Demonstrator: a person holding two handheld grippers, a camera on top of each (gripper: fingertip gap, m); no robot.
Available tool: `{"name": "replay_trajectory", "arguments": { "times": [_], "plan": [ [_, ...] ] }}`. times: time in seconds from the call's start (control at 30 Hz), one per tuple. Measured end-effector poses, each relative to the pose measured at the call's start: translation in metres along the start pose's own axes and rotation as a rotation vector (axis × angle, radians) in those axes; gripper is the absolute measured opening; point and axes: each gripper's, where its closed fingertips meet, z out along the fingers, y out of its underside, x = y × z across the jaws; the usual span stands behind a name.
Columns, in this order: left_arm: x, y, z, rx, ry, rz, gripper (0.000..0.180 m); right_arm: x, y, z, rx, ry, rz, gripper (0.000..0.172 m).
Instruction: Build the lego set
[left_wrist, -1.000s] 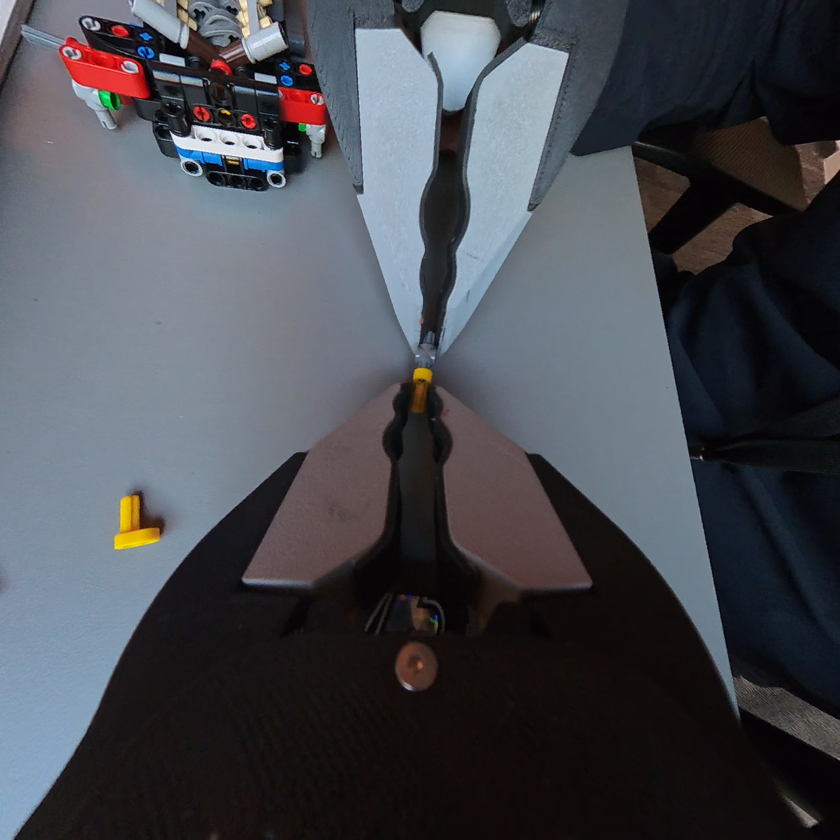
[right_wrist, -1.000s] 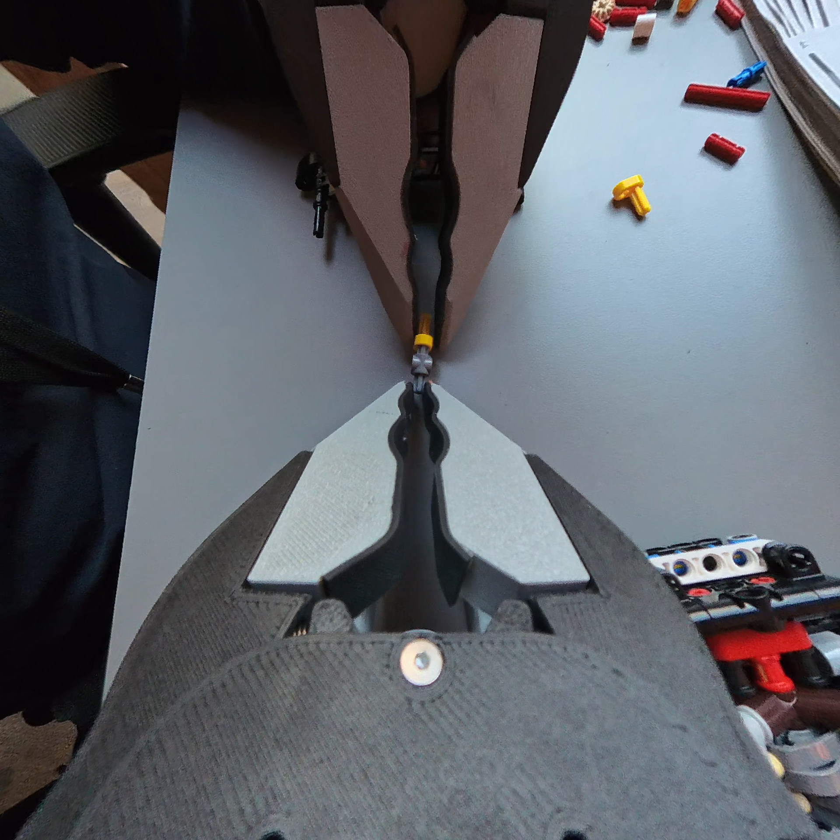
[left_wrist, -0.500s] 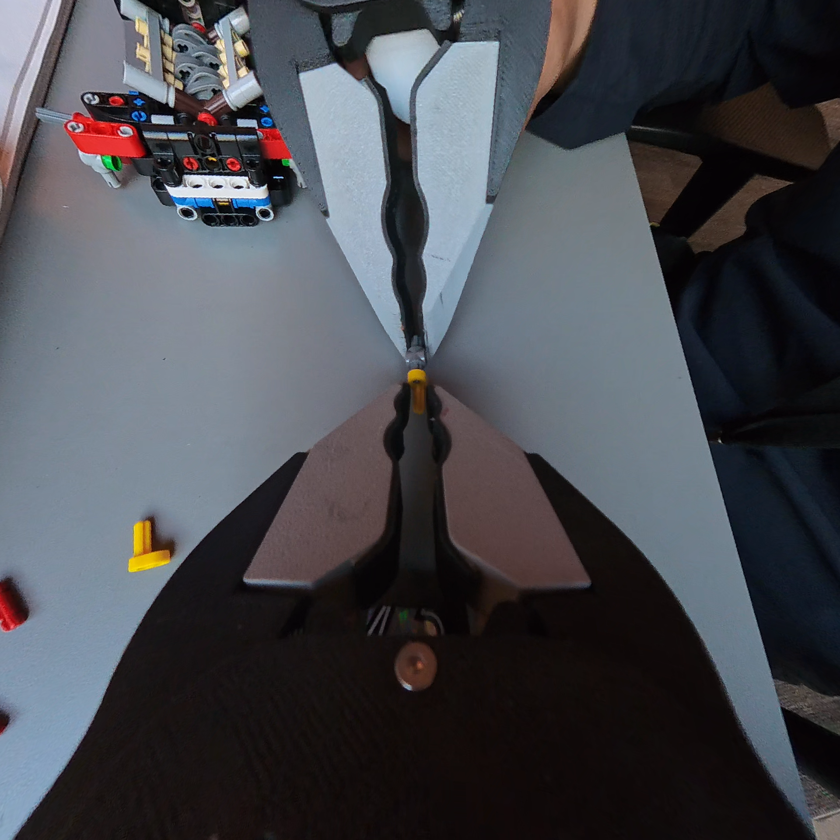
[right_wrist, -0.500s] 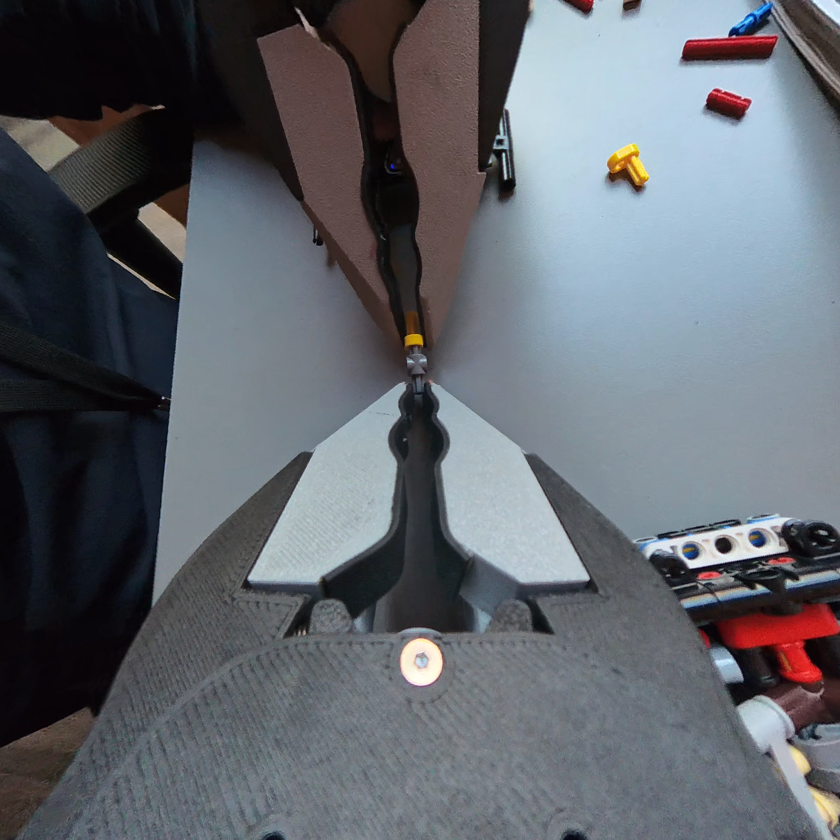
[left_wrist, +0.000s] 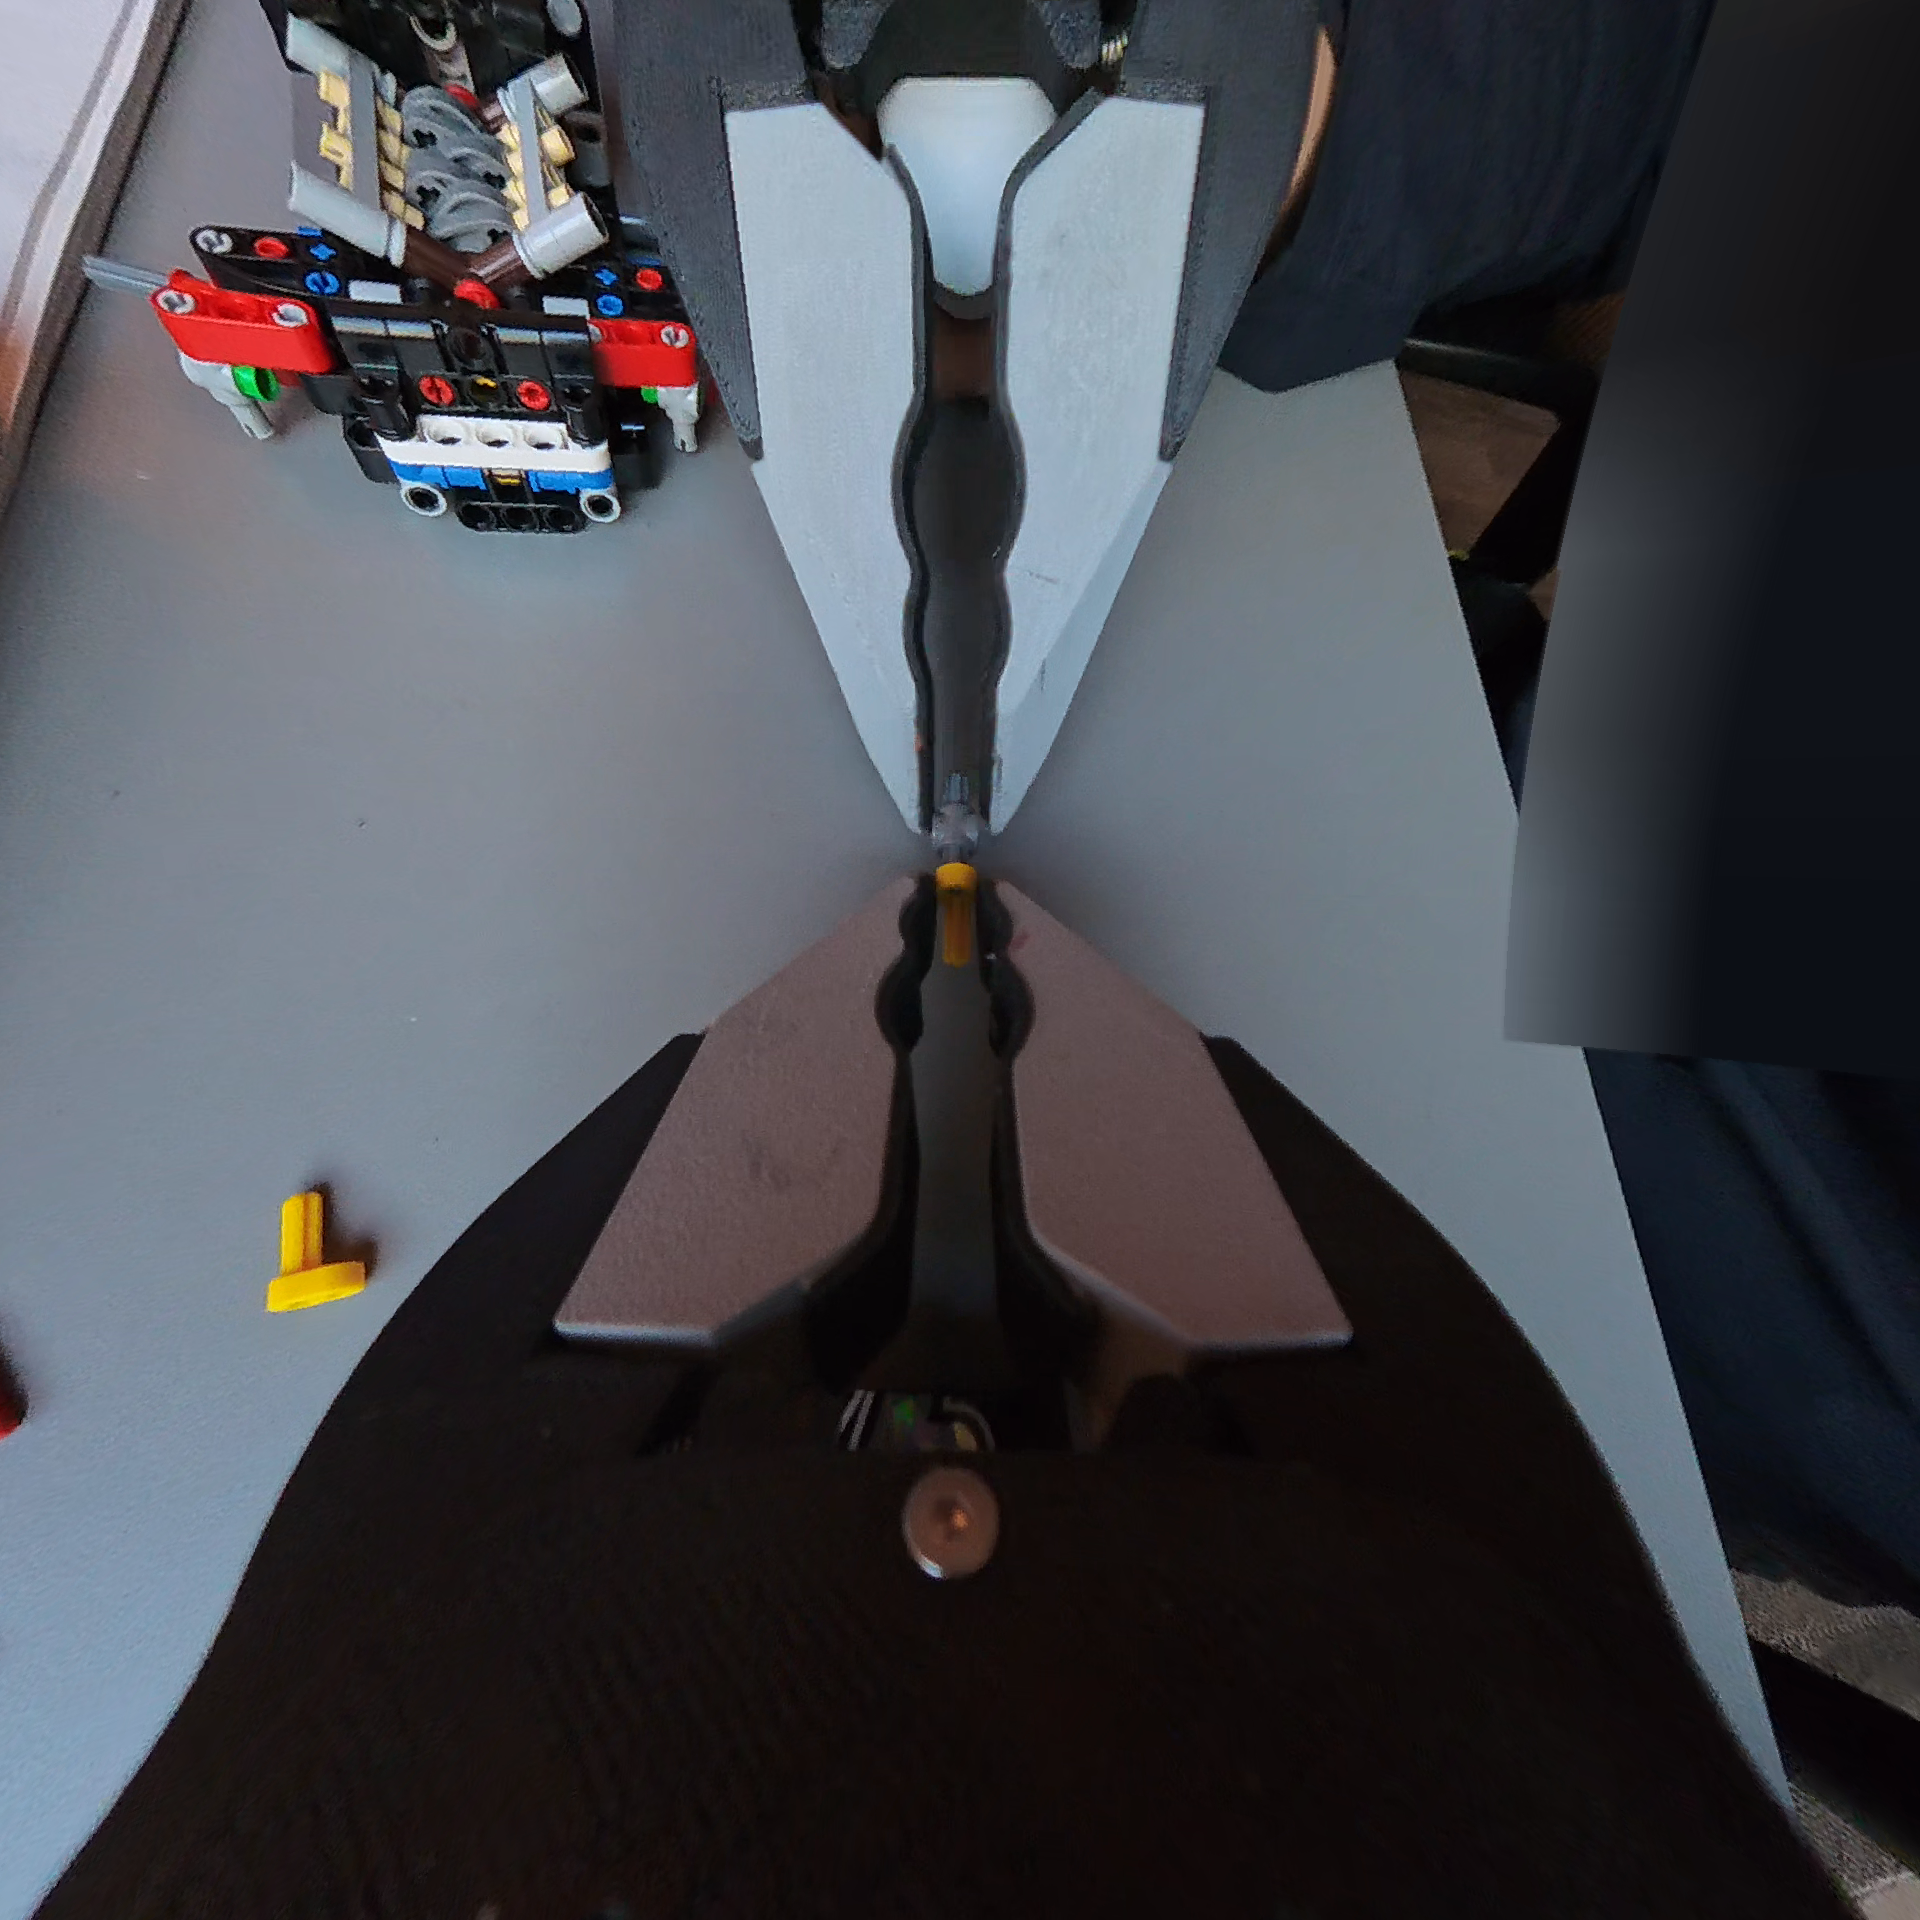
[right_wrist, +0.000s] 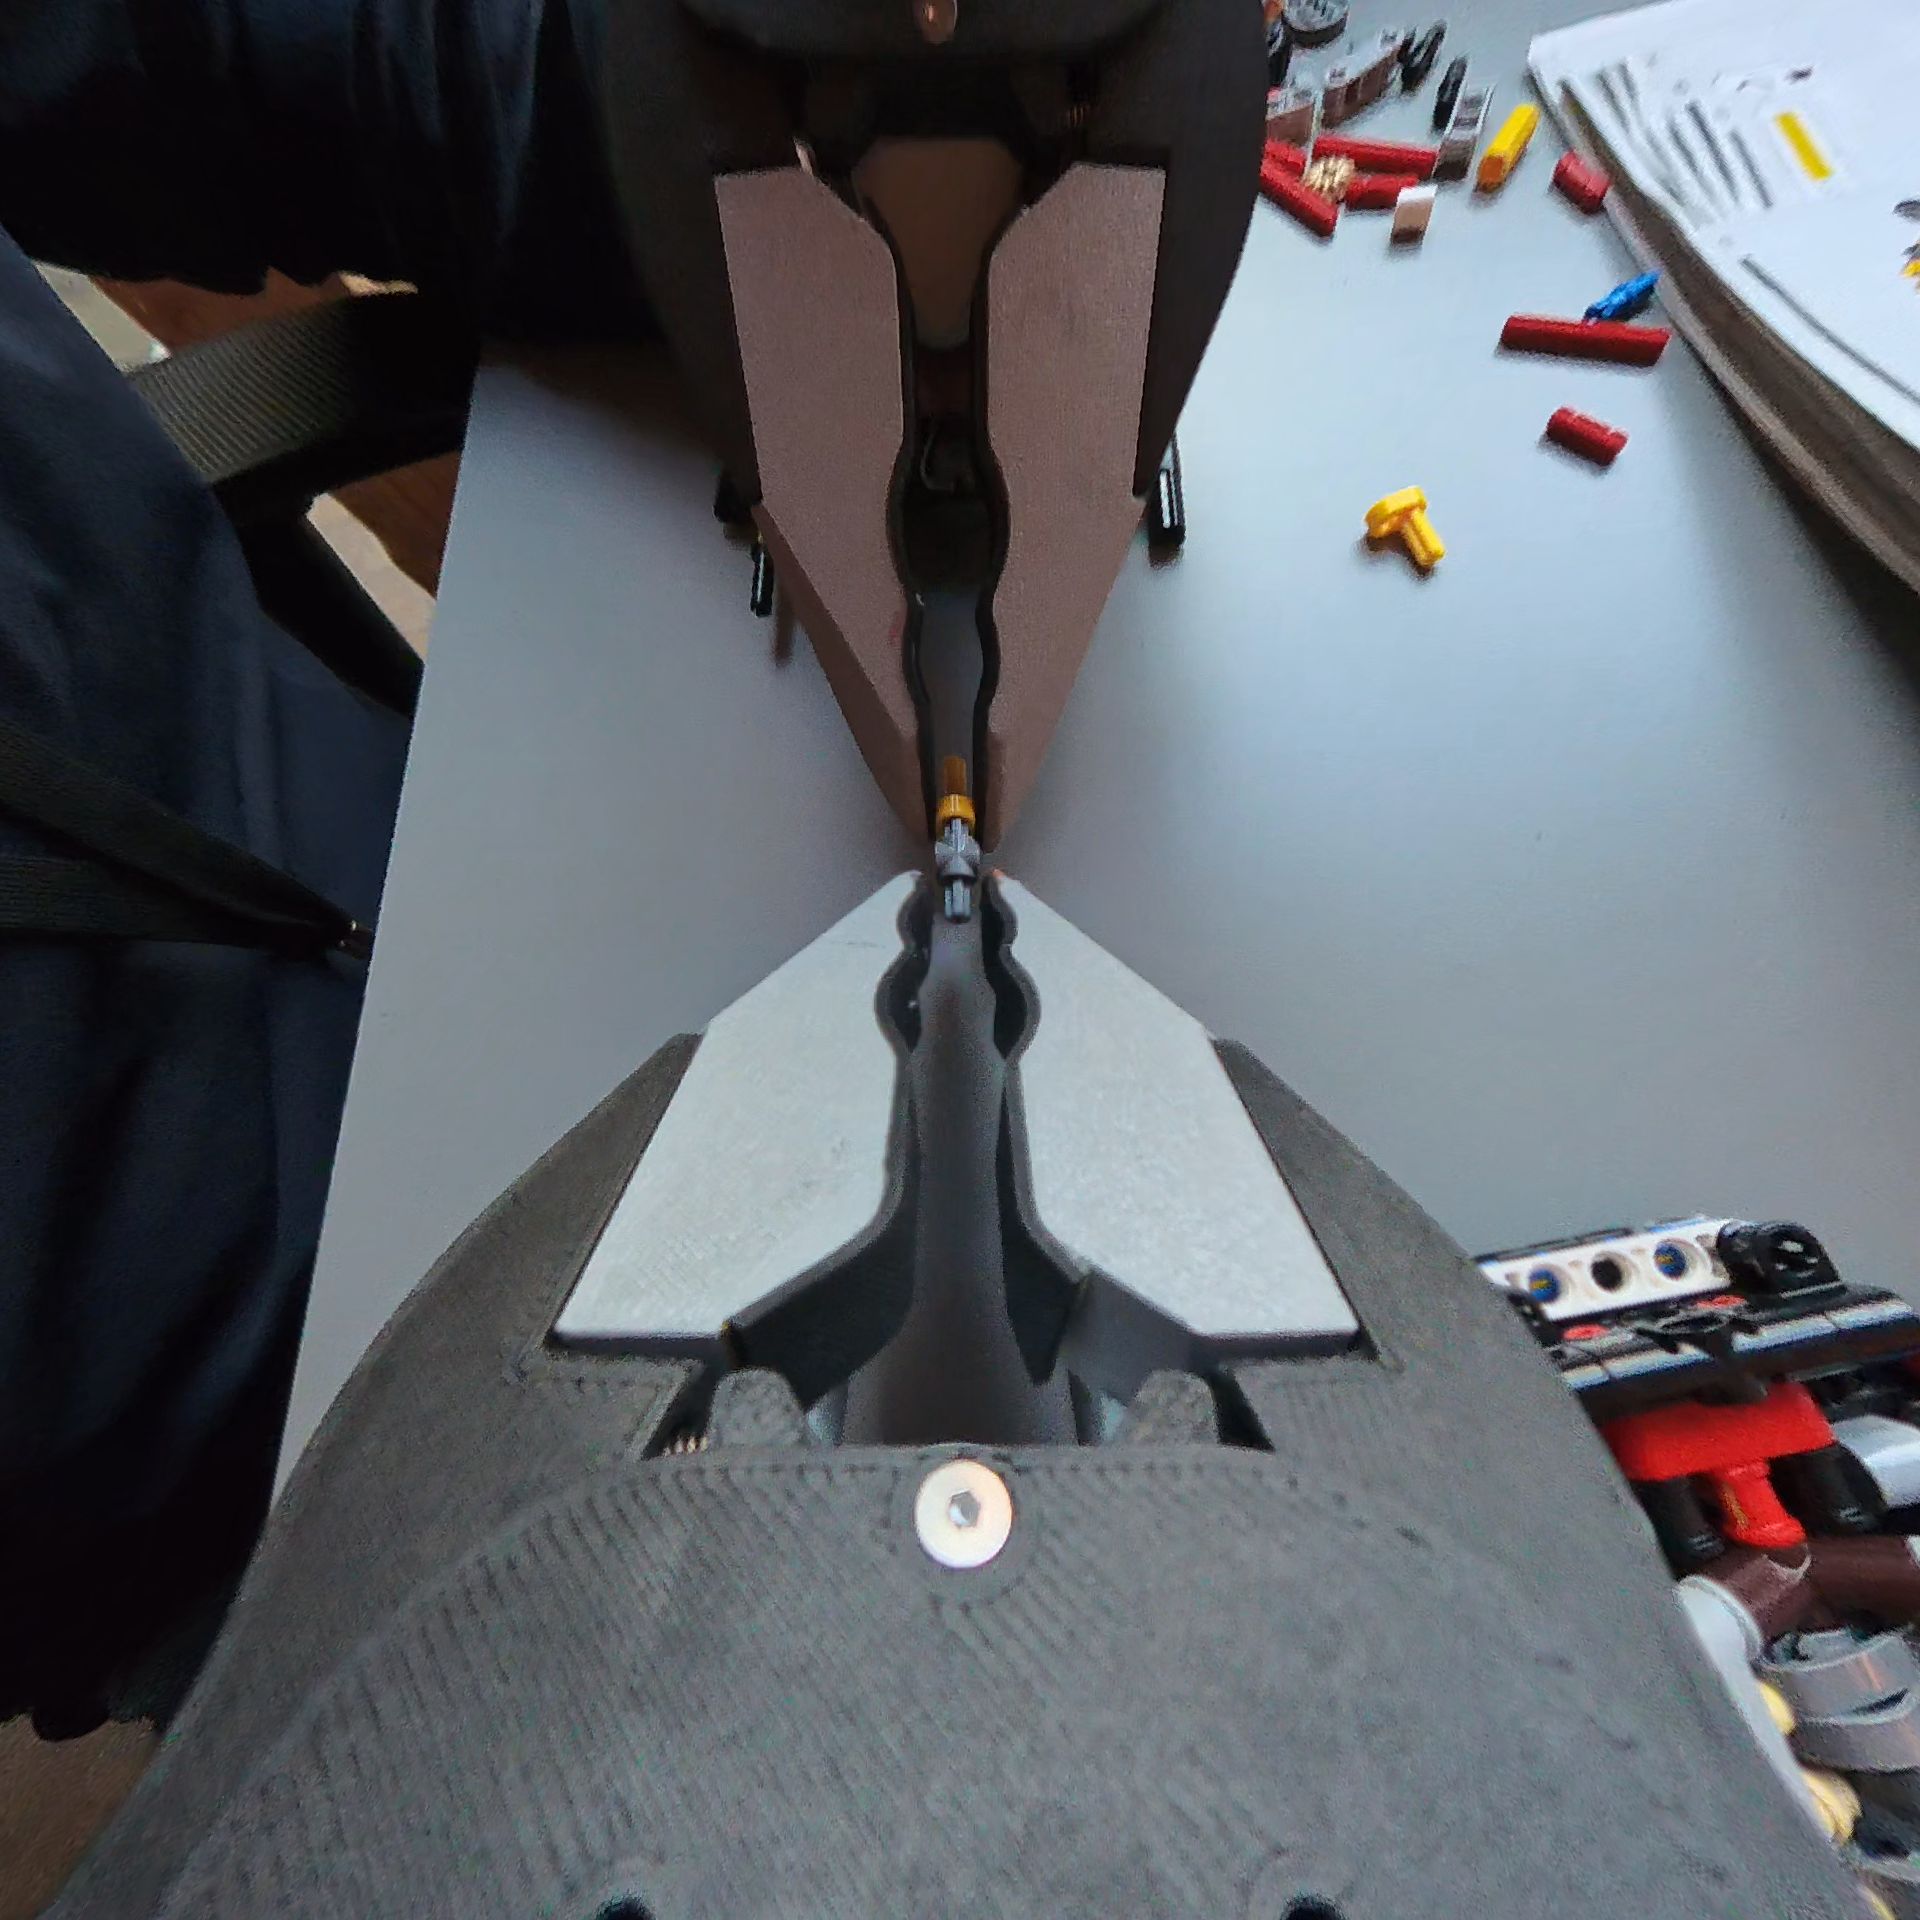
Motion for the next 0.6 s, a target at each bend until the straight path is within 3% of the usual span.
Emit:
{"name": "replay_trajectory", "arguments": {
  "times": [0.43,0.6],
  "plan": [
    [0.001,0.007,0.007,-0.074,0.063,-0.073,0.004,0.001,0.012,0.008,-0.116,0.083,-0.093,0.004],
    [0.000,0.007,0.007,-0.097,0.038,-0.034,0.004,0.004,0.011,0.009,-0.131,0.108,-0.102,0.004]
  ]
}}
